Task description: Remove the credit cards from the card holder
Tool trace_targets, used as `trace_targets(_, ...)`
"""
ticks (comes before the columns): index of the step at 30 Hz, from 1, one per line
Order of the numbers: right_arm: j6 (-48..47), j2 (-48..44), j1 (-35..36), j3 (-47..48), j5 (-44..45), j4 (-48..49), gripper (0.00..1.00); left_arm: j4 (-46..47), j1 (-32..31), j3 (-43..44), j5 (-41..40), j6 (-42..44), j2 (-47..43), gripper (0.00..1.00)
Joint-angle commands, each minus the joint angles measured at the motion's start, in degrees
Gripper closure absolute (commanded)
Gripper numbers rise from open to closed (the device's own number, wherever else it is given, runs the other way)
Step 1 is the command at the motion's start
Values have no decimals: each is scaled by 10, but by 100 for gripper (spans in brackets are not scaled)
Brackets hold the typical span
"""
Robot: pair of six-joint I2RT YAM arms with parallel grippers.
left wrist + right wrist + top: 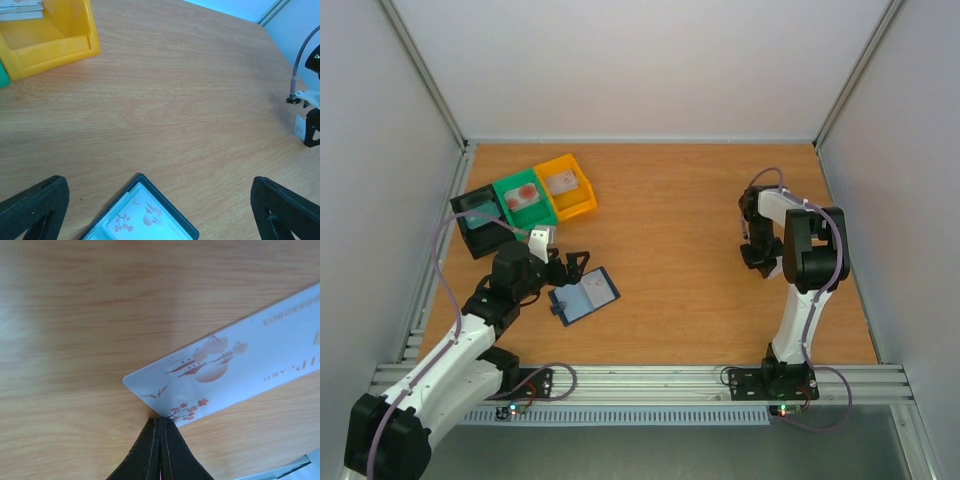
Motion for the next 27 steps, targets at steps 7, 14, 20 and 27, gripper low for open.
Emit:
trace_targets(7, -28, 27, -50, 42, 14, 87, 99, 35, 6, 2, -4, 11, 0, 1)
trace_targets(14, -5, 46, -114, 85, -31, 99, 99, 37, 7, -1, -8, 14, 0, 1)
trace_targets(20, -9, 62, -151, 80, 31, 91, 99, 36, 7, 3, -14, 23, 6, 1)
trace_targets(27, 5, 46, -180, 47, 54, 105, 98, 34, 7, 6, -9, 24, 16, 1)
